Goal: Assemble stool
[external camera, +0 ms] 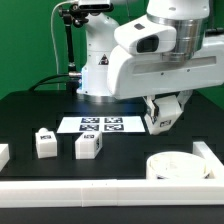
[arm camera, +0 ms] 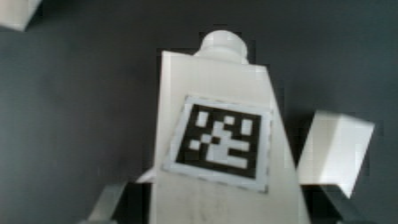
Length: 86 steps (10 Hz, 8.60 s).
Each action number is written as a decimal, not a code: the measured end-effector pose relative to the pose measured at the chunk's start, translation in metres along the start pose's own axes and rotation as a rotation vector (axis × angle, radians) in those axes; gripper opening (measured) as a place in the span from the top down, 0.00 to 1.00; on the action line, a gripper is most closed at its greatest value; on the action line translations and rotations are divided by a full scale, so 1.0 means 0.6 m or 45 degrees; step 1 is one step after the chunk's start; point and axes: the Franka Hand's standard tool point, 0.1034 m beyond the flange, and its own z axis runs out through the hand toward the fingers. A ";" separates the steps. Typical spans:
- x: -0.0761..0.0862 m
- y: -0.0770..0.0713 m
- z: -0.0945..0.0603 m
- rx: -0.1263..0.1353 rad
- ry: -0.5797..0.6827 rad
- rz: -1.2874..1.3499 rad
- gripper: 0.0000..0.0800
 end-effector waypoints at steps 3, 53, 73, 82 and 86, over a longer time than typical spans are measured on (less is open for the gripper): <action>0.024 0.013 -0.029 -0.024 0.238 -0.012 0.59; 0.125 0.024 0.006 -0.184 0.840 -0.252 0.22; 0.118 -0.004 -0.031 -0.049 0.202 -0.336 0.19; 0.134 0.005 -0.031 -0.215 0.239 -1.094 0.19; 0.133 0.011 -0.030 -0.287 0.187 -1.485 0.19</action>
Offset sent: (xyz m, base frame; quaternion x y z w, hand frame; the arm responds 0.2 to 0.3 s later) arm 0.0241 -0.0045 0.0328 -0.0043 0.1782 -0.0123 0.9839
